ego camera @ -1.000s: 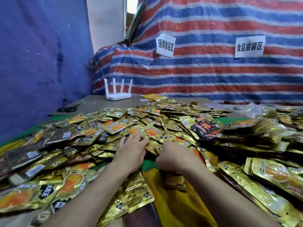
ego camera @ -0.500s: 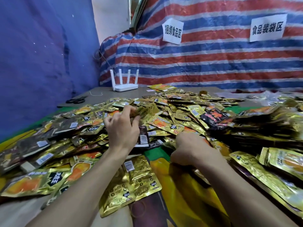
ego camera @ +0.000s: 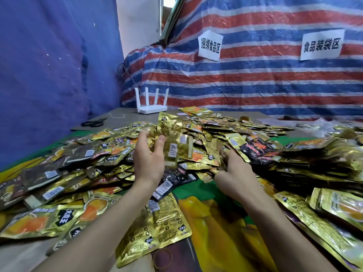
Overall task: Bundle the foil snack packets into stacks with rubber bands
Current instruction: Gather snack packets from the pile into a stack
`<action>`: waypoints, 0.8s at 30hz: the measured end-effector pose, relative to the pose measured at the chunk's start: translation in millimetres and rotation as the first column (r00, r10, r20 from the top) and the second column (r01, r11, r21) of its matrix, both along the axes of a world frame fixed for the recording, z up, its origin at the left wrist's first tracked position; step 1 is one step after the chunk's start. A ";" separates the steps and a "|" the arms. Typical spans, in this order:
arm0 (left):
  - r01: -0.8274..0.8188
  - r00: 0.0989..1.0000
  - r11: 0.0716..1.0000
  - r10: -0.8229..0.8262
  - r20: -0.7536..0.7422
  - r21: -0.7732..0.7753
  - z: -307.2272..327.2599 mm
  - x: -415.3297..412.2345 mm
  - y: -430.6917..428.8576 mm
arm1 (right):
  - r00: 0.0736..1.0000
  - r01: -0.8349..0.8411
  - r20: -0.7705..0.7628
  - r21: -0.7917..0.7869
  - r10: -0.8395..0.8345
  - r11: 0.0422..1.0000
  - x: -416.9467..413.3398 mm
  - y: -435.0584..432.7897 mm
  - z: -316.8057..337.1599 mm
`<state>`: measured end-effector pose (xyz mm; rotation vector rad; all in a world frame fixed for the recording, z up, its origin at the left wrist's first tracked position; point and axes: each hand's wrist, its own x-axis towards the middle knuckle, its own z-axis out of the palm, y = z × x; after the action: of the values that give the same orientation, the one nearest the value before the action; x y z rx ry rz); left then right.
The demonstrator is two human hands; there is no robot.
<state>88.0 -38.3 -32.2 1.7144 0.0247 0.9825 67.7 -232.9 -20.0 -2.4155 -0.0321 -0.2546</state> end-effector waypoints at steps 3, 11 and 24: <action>0.013 0.994 0.989 -0.029 -0.104 -0.150 -2.1 3.8 1.1 | 0.989 -0.111 0.126 0.259 0.080 0.960 1.8 1.4 0.1; 0.387 0.752 0.350 -0.655 0.072 -0.853 3.8 -0.9 -4.9 | 0.957 -0.245 0.284 0.681 0.059 0.690 -4.6 23.4 -5.4; 0.581 0.676 0.738 -0.672 -0.302 -0.344 -13.0 -4.2 -21.6 | 0.958 -0.273 0.273 0.766 0.090 0.582 2.6 28.5 -24.6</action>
<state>83.8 -59.9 -45.1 1.5192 -0.1768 0.0787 70.3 -204.4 -44.5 -1.4447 -0.2174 -0.3347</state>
